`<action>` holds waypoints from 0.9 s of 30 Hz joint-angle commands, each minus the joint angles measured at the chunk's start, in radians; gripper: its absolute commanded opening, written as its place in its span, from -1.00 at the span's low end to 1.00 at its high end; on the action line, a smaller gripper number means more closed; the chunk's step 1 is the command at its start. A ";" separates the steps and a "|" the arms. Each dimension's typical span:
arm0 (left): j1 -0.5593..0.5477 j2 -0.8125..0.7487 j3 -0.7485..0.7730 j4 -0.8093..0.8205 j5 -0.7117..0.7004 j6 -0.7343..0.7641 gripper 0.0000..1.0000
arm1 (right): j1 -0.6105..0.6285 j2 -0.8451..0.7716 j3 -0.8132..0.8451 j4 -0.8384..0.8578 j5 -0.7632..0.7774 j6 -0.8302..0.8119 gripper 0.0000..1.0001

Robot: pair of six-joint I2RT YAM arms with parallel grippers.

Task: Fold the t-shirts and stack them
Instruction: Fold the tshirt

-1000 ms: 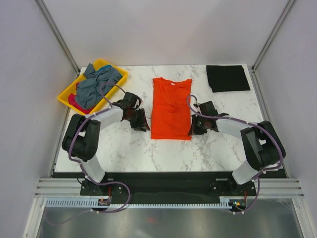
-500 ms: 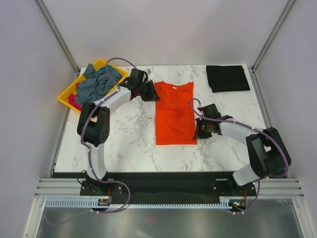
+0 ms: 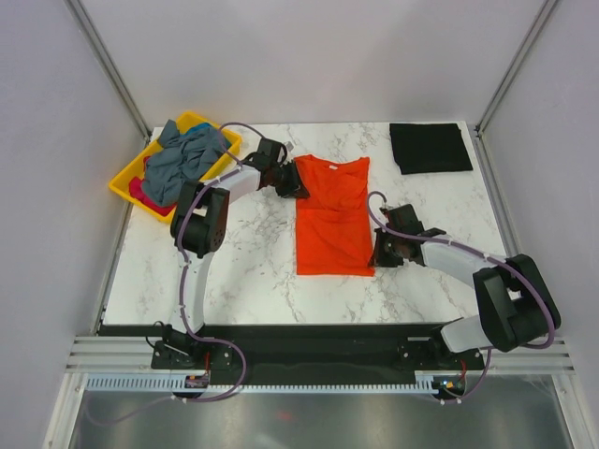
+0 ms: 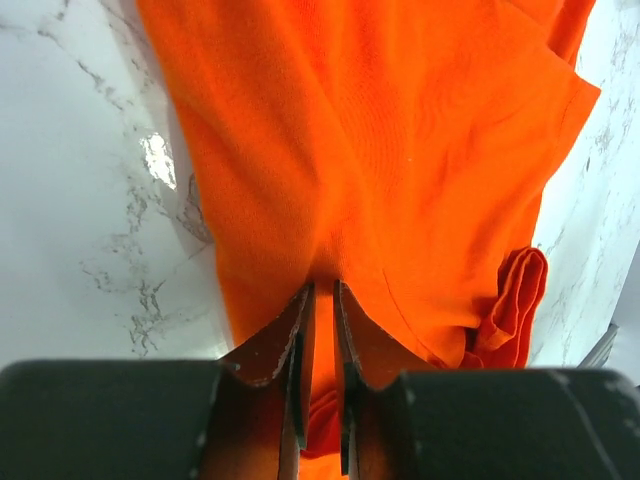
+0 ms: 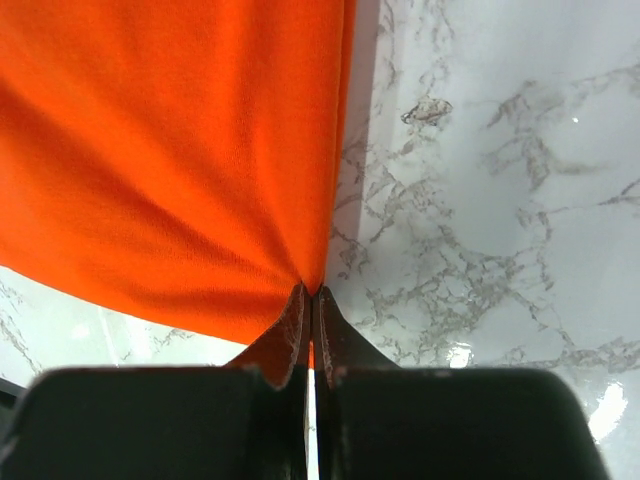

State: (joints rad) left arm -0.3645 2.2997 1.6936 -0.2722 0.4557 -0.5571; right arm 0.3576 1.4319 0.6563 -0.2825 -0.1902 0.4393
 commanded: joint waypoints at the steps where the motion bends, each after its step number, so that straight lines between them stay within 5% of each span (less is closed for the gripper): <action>1: 0.009 0.043 0.028 0.005 -0.028 -0.015 -0.59 | -0.002 -0.034 -0.038 -0.014 0.058 0.018 -1.00; 10: 0.010 0.040 0.017 0.002 0.004 -0.001 -0.57 | -0.002 -0.062 -0.053 0.016 0.068 0.055 -0.99; 17: 0.012 -0.078 0.038 -0.024 0.110 -0.009 -0.31 | -0.002 -0.114 -0.003 -0.055 0.063 0.087 -0.59; 22: 0.021 -0.149 0.115 -0.241 -0.012 0.066 -0.15 | -0.002 -0.122 0.064 -0.156 0.101 0.185 -0.24; 27: 0.016 -0.293 -0.090 -0.312 -0.121 0.085 -0.15 | -0.002 -0.140 0.072 -0.208 0.071 0.269 -0.20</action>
State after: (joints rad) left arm -0.3511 2.1433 1.6993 -0.4828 0.4194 -0.5224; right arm 0.3576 1.3243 0.7013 -0.4328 -0.1215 0.6258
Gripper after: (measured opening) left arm 0.423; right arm 0.398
